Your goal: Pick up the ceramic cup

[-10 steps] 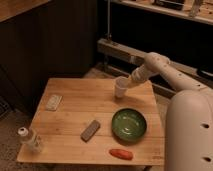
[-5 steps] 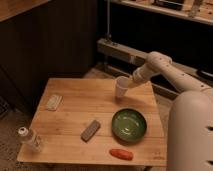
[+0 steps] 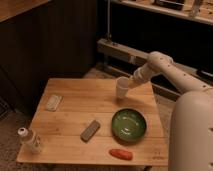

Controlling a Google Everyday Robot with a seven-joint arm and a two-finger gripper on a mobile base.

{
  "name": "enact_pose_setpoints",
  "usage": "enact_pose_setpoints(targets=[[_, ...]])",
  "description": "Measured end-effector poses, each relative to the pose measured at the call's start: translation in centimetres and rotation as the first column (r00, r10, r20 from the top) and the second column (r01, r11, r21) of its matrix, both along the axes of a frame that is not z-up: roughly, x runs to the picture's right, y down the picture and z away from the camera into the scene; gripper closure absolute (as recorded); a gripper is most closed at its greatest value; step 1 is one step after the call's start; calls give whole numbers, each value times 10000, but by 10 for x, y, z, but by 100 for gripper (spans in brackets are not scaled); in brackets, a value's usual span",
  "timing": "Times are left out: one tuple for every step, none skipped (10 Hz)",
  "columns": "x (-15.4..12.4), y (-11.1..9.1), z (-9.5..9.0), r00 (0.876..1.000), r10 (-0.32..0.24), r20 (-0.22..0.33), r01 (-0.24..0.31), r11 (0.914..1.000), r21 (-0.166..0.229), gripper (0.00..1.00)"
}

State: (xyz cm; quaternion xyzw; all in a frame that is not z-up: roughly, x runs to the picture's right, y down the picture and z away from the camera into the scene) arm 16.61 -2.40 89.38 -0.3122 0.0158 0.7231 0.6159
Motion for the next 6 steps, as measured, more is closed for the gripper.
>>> enact_pose_setpoints(targets=[[-5,-1,-1,10000,-32,70,32,10000,7,86],[-5,0,-7,10000,-40,91,40,10000,6,86],[2,-1,-7,10000,-2,5,2,10000,45,86],[-1,0,-6,10000,-24,39,24,10000,21,86],[-6,1,-9,9999,-54,132,54,10000,10,86],[1,-3,-15,10000,4,69,-5,9999,110,86]])
